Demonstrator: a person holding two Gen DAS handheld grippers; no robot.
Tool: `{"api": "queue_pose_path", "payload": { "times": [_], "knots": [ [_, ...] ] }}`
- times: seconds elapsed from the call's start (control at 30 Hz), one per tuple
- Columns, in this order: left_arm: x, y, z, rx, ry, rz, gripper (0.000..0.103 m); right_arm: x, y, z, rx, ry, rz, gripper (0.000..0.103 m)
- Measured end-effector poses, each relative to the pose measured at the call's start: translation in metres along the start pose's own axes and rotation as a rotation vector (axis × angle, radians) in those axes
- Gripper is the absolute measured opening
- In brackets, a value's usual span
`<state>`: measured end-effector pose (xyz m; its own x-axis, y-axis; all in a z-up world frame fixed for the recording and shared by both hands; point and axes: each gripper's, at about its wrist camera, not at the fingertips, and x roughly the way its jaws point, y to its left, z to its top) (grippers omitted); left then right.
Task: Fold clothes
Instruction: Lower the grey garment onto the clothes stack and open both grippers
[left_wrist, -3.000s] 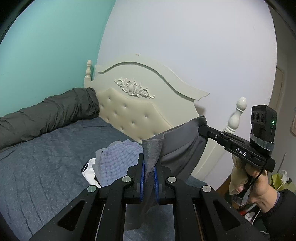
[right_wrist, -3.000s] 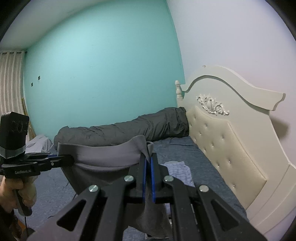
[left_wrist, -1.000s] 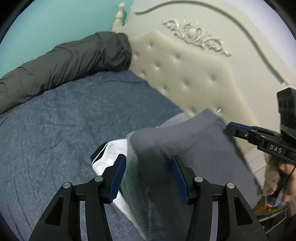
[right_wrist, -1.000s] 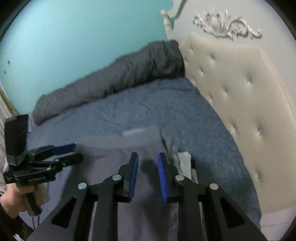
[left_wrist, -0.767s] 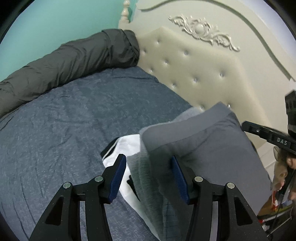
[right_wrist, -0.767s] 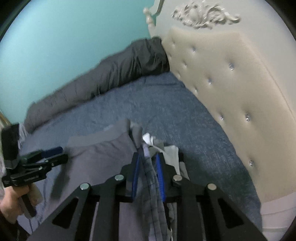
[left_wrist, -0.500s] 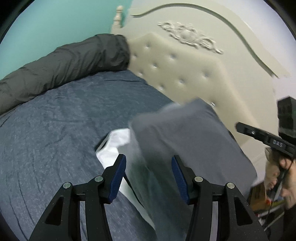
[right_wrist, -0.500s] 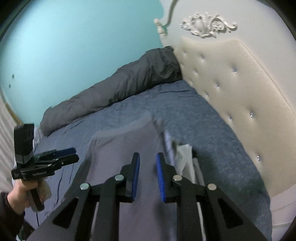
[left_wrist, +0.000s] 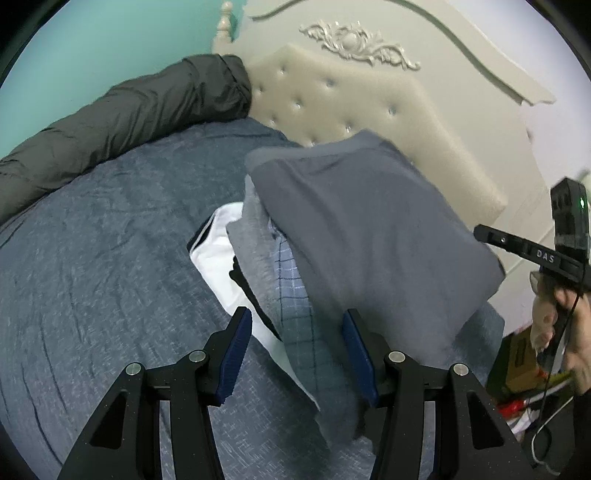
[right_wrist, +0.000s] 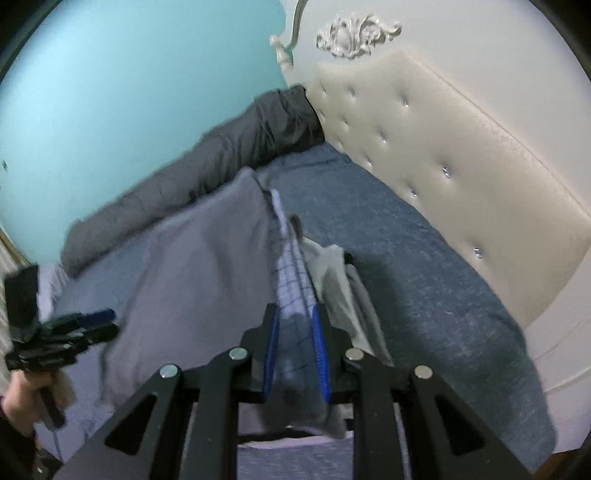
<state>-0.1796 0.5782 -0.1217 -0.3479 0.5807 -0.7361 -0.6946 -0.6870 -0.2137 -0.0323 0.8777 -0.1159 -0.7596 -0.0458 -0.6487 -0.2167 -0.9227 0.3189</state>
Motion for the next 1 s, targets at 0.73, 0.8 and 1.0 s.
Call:
{"api": "queue_pose_path", "payload": {
  "times": [0.73,0.8,1.0],
  "knots": [
    [-0.048,-0.015,-0.043,0.004,-0.046,0.083,0.055,-0.057,-0.001,-0.034,0.06,-0.096,-0.063,0.018],
    [-0.059,-0.02,-0.047,0.006,-0.058,0.082,0.055,-0.066,0.006,-0.037,0.051,-0.107,-0.068,0.018],
    [-0.094,-0.035,-0.056,0.018,-0.095,0.093,0.055,-0.101,0.031,-0.049,0.031,-0.145,-0.072,0.018]
  ]
}}
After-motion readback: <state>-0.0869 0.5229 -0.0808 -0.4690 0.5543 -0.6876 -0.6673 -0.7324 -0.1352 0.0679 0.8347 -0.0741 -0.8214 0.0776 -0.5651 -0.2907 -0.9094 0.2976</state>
